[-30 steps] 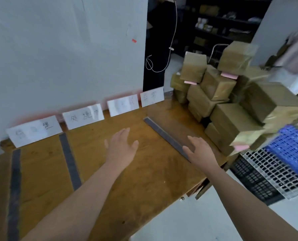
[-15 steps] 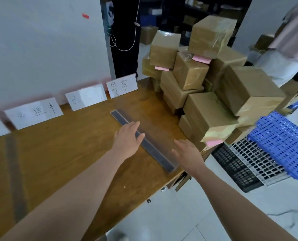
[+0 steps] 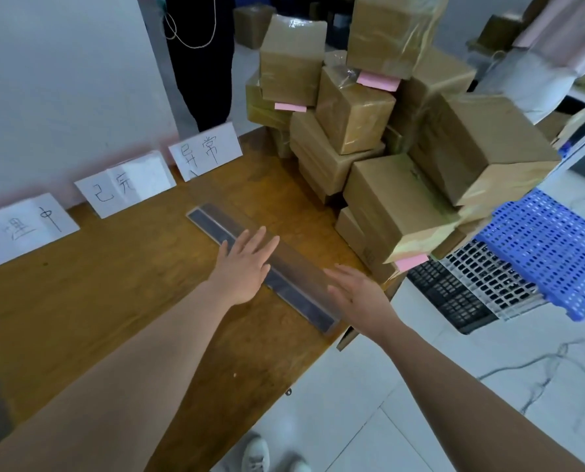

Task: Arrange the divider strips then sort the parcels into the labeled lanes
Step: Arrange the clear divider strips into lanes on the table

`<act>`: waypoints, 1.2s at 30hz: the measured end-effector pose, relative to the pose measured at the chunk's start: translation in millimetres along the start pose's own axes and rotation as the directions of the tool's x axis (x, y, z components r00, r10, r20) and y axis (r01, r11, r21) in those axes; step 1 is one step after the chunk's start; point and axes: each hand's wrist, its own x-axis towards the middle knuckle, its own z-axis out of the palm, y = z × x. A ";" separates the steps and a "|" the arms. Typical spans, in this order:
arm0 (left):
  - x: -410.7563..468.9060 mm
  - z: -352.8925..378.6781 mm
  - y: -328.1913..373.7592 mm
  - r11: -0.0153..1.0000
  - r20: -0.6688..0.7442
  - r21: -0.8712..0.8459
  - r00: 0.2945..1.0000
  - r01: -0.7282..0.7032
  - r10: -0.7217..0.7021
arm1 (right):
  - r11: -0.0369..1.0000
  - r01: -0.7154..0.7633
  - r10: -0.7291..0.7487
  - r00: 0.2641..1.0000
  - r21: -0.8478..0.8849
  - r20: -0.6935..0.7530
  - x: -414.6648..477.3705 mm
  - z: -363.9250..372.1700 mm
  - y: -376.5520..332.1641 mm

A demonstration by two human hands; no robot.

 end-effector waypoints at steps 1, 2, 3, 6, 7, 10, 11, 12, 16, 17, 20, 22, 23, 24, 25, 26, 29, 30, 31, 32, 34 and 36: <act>-3.2 1.4 -2.6 1.000 -0.012 0.004 1.000 -0.005 0.005 | 1.000 0.001 0.000 1.000 0.004 -0.006 -0.4 0.6 -1.3; -6.2 2.6 -4.9 1.000 -0.029 0.008 1.000 -0.008 0.008 | 1.000 0.001 -0.001 1.000 0.010 -0.013 -0.6 1.4 -2.7; -8.7 3.3 -7.1 1.000 -0.054 0.013 0.998 -0.011 0.012 | 1.000 0.002 -0.002 1.000 0.018 -0.019 -0.8 2.2 -4.3; -13.1 1.8 -12.2 1.000 -0.147 0.008 0.989 -0.020 0.021 | 0.999 0.005 -0.004 1.000 0.047 -0.017 -1.2 4.6 -8.3; -14.7 0.7 -14.2 1.000 -0.171 -0.001 0.985 -0.022 0.022 | 0.999 0.006 -0.006 1.000 0.053 -0.013 -1.6 6.0 -9.9; -18.5 -1.7 -19.5 0.999 -0.227 -0.044 0.974 -0.027 0.017 | 0.998 0.001 0.000 1.000 0.067 -0.017 -2.1 10.1 -14.2; -19.9 -2.0 -21.8 0.998 -0.242 -0.053 0.970 -0.027 0.013 | 0.998 0.002 -0.001 1.000 0.066 -0.018 -2.4 11.8 -15.9; -20.5 -2.4 -24.0 0.998 -0.256 -0.057 0.967 -0.025 0.009 | 0.998 0.004 -0.003 1.000 0.064 -0.019 -2.7 13.4 -17.0; -13.9 -9.1 -29.0 0.999 -0.315 -0.046 0.949 -0.022 0.007 | 0.997 0.015 -0.011 0.999 0.076 -0.050 -5.5 18.5 -19.0; -11.4 -11.4 -28.1 0.999 -0.335 -0.042 0.942 -0.021 0.006 | 0.996 0.020 -0.014 0.998 0.085 -0.066 -6.6 19.8 -19.2; -4.8 -17.0 -24.3 1.000 -0.374 -0.014 0.927 -0.020 0.013 | 0.991 0.021 -0.007 0.995 0.133 -0.102 -11.0 22.6 -20.5; -0.6 -22.4 -24.3 0.999 -0.352 0.020 0.935 -0.045 0.049 | 0.988 0.016 0.001 0.993 0.150 -0.114 -12.9 24.2 -21.7; 1.5 -26.7 -24.8 0.996 -0.328 0.056 0.941 -0.066 0.081 | 0.987 0.009 0.010 0.993 0.161 -0.117 -13.3 24.6 -22.4; 3.8 -31.4 -25.2 0.990 -0.299 0.105 0.946 -0.094 0.121 | 0.984 -0.004 0.026 0.993 0.179 -0.119 -13.0 24.7 -23.2; 5.5 -36.0 -25.1 0.980 -0.269 0.155 0.950 -0.123 0.161 | 0.980 -0.021 0.046 0.992 0.198 -0.119 -12.4 24.4 -23.7; 6.6 -39.8 -24.3 0.970 -0.241 0.194 0.952 -0.145 0.190 | 0.976 -0.042 0.068 0.991 0.213 -0.118 -11.5 23.8 -23.8; 2.5 -43.6 -20.3 0.954 -0.183 0.241 0.957 -0.180 0.227 | 0.980 -0.102 0.120 0.989 0.172 -0.092 -8.7 21.8 -24.0; 1.1 -42.7 -18.8 0.951 -0.166 0.239 0.957 -0.194 0.237 | 0.984 -0.110 0.123 0.988 0.138 -0.089 -7.7 20.9 -23.3; -0.9 -41.5 -17.6 0.950 -0.155 0.234 0.957 -0.206 0.246 | 0.989 -0.105 0.114 0.990 0.102 -0.088 -6.9 20.6 -23.3; -3.5 -40.3 -17.0 0.951 -0.150 0.224 0.956 -0.214 0.250 | 0.994 -0.085 0.091 0.992 0.066 -0.088 -6.7 20.8 -23.6; -8.1 -40.7 -15.6 0.955 -0.142 0.193 0.957 -0.223 0.253 | 1.000 -0.008 0.008 0.994 0.005 -0.107 -7.2 21.2 -25.2; -12.7 -42.2 -15.0 0.961 -0.123 0.163 0.962 -0.225 0.246 | 0.989 0.128 -0.138 0.981 -0.077 -0.140 -7.7 21.7 -25.4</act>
